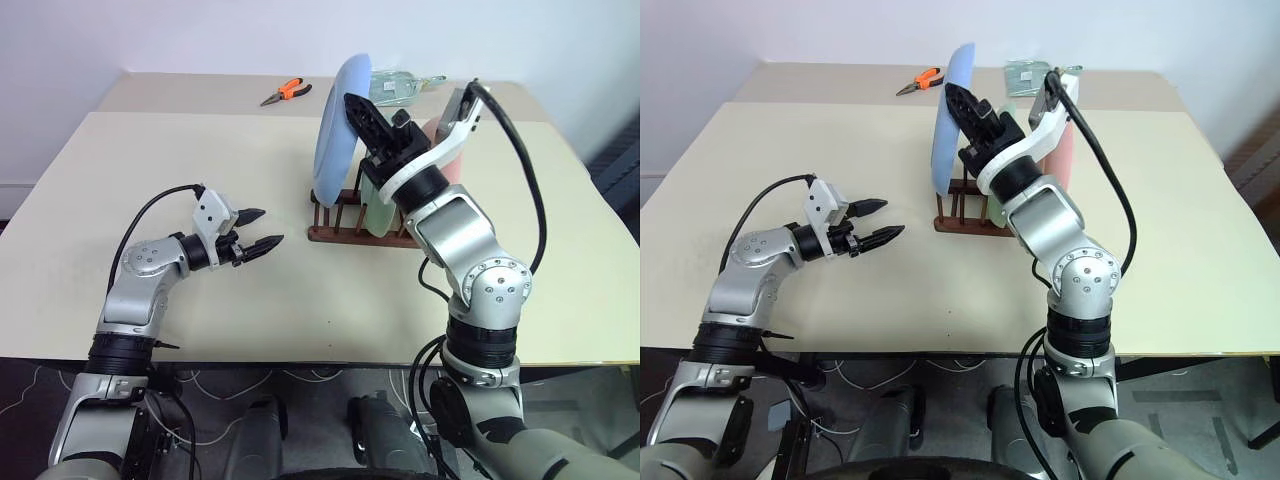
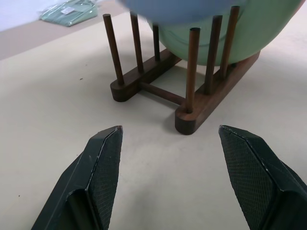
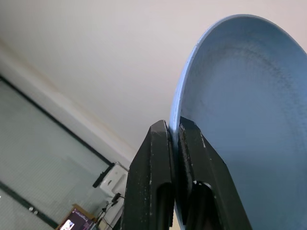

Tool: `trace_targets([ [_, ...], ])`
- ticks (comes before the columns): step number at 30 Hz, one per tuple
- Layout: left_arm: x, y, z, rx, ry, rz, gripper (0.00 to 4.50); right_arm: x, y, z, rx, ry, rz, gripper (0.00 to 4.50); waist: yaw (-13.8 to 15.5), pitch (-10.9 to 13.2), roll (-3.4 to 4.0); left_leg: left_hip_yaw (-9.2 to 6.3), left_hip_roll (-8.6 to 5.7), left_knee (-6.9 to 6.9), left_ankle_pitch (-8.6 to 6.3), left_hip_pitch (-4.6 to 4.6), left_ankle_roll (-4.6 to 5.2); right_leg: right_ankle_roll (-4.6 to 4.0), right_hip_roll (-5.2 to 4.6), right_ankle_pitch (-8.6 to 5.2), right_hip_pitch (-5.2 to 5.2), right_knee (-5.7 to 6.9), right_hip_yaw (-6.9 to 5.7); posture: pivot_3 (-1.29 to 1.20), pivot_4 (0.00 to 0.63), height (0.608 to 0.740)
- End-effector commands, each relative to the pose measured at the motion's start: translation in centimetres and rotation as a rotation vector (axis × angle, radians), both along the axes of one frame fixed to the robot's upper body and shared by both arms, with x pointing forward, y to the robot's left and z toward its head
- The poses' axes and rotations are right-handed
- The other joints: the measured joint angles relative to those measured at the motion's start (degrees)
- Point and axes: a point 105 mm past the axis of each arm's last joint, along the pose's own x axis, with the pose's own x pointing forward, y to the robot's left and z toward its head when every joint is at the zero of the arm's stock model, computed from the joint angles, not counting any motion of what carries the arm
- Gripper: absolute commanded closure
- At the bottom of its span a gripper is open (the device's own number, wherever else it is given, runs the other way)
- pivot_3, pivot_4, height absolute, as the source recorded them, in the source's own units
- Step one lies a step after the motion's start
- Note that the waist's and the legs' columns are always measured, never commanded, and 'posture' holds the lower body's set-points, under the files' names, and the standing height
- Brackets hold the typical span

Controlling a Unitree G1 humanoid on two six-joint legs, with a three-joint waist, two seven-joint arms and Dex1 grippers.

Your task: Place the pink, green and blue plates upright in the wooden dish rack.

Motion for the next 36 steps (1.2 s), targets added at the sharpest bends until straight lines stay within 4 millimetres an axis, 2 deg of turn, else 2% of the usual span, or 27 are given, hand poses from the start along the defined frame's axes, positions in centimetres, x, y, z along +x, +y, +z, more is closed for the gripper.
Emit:
trace_targets([
  [1, -0.8, -1.0, 1.2, -0.028, -0.015, -0.064, 1.22, 1.2, -0.5, -1.2, -0.014, 0.057, -0.06, 4.47, -0.01, 0.0, 0.0, 0.0, 0.0, 0.0, 0.0, 0.0, 0.0, 0.0, 0.0, 0.0, 0.0, 0.0, 0.0, 0.0, 0.15, 0.726],
  [4, -1.2, -1.4, 1.2, -0.034, 0.002, -0.092, 1.22, 1.6, -0.6, -1.4, -0.024, 0.06, -0.07, 4.47, 0.0, 0.02, 0.03, 0.03, -0.01, 0.0, 0.0, -0.01, 0.0, 0.0, -0.01, 0.0, -0.01, -0.01, 0.02, 0.0, 0.15, 0.726],
  [5, -1.2, -1.5, 1.2, -0.033, 0.003, -0.094, 1.22, 1.7, -0.6, -1.5, -0.029, 0.059, -0.073, 4.18, 0.0, 0.02, 0.03, 0.03, -0.01, 0.0, 0.0, -0.01, 0.0, 0.0, -0.01, 0.0, -0.02, -0.01, 0.02, 0.0, 0.15, 0.726],
  [7, -1.3, -1.6, 1.2, -0.031, 0.004, -0.096, 1.22, 1.9, -0.6, -1.4, -0.041, 0.052, -0.079, 3.5, -0.01, 0.02, 0.03, 0.02, 0.0, -0.01, 0.0, -0.01, 0.0, 0.0, 0.0, 0.0, -0.02, -0.01, 0.02, 0.0, 0.15, 0.726],
  [12, -1.4, -1.9, 1.0, -0.028, 0.012, -0.105, 1.22, 1.7, -0.4, 0.0, -0.139, -0.049, -0.103, 1.07, -0.02, 0.03, 0.05, 0.02, 0.0, -0.01, 0.0, -0.01, 0.0, 0.0, 0.01, 0.0, -0.03, -0.01, 0.02, 0.0, 0.15, 0.726],
  [17, -1.5, -2.0, 0.8, -0.023, 0.018, -0.11, 1.22, 0.8, 0.0, 2.0, -0.276, -0.207, -0.121, 1.07, 0.0, 0.03, 0.05, 0.03, 0.0, -0.02, 0.0, -0.01, 0.0, -0.01, 0.01, 0.0, -0.04, -0.01, 0.01, 0.0, 0.15, 0.726],
  [21, -1.5, -2.1, 0.8, -0.021, 0.017, -0.11, 1.22, -1.3, -0.4, 4.8, -0.457, -0.444, -0.16, 1.07, 0.15, 0.05, 0.07, 0.04, -0.01, -0.01, 0.0, -0.04, 0.0, -0.01, -0.01, -0.01, -0.06, -0.03, 0.02, 0.0, 0.15, 0.726],
  [22, -1.4, -2.0, 0.8, -0.019, 0.012, -0.105, 1.22, -2.1, -1.0, 5.3, -0.52, -0.514, -0.186, 1.07, 0.22, 0.05, 0.07, 0.04, -0.01, -0.01, 0.0, -0.05, 0.0, -0.01, -0.01, -0.01, -0.06, -0.04, 0.02, 0.0, 0.15, 0.726],
  [25, -1.0, -1.1, 0.9, -0.007, -0.015, -0.059, 1.22, -4.0, -5.9, 5.9, -0.778, -0.67, -0.341, 1.07, 0.95, 0.05, 0.02, 0.0, -0.05, -0.02, 0.0, -0.12, 0.0, -0.02, -0.07, -0.02, -0.05, -0.16, -0.02, 0.0, 0.15, 0.726],
  [28, -0.3, 0.2, 0.7, 0.018, -0.046, 0.008, 1.22, -4.5, -10.2, 4.8, -0.933, -0.633, -0.421, 1.07, 1.16, 0.04, 0.01, 0.05, -0.07, -0.04, -0.04, -0.14, 0.05, -0.02, -0.13, -0.02, 0.07, -0.49, -0.03, 0.0, 0.15, 0.726],
  [29, 0.0, 1.3, 0.4, 0.033, -0.046, 0.042, 1.22, -4.4, -13.3, 3.0, -1.006, -0.543, -0.469, 1.07, 1.1, 0.03, 0.0, 0.08, -0.05, -0.06, -0.04, -0.14, 0.05, -0.03, -0.12, 0.0, 0.08, -0.56, -0.02, 0.0, 0.15, 0.726],
  [30, 0.2, 1.8, 0.2, 0.042, -0.045, 0.062, 1.22, -4.5, -15.5, 1.7, -1.058, -0.479, -0.498, 1.07, 1.27, -0.02, -0.08, 0.1, -0.04, -0.07, -0.04, -0.11, 0.06, -0.05, -0.11, 0.01, 0.09, -0.57, -0.01, 0.0, 0.15, 0.726],
  [32, 0.5, 3.1, -0.5, 0.089, -0.048, 0.102, 1.22, -5.1, -19.9, -2.1, -1.117, -0.303, -0.532, 1.07, 1.48, -0.03, -0.09, 0.1, 0.0, -0.09, -0.09, -0.07, 0.13, -0.05, -0.08, 0.01, 0.18, -0.68, -0.03, 0.0, 0.15, 0.726],
  [33, 0.6, 3.4, -0.8, 0.099, -0.048, 0.115, 1.22, -5.4, -21.0, -4.1, -1.142, -0.234, -0.509, 1.07, 1.56, -0.03, -0.08, 0.11, -0.01, -0.1, -0.09, -0.07, 0.13, -0.05, -0.09, 0.01, 0.18, -0.69, -0.03, 0.0, 0.15, 0.726],
  [35, 0.8, 4.4, -1.4, 0.114, -0.044, 0.145, 1.22, -6.3, -21.4, -8.8, -1.258, -0.13, -0.402, 1.07, 1.4, -0.05, 0.05, 0.22, -0.02, -0.08, -0.11, -0.05, 0.17, -0.05, -0.1, 0.01, 0.17, -0.7, 0.04, 0.0, 0.15, 0.726],
  [36, 0.8, 4.6, -1.7, 0.118, -0.042, 0.153, 1.22, -6.6, -21.5, -10.3, -1.296, -0.106, -0.371, 1.07, 1.16, -0.05, 0.06, 0.25, -0.02, -0.08, -0.12, -0.04, 0.18, -0.05, -0.12, 0.02, 0.16, -0.69, 0.07, 0.0, 0.15, 0.726],
])
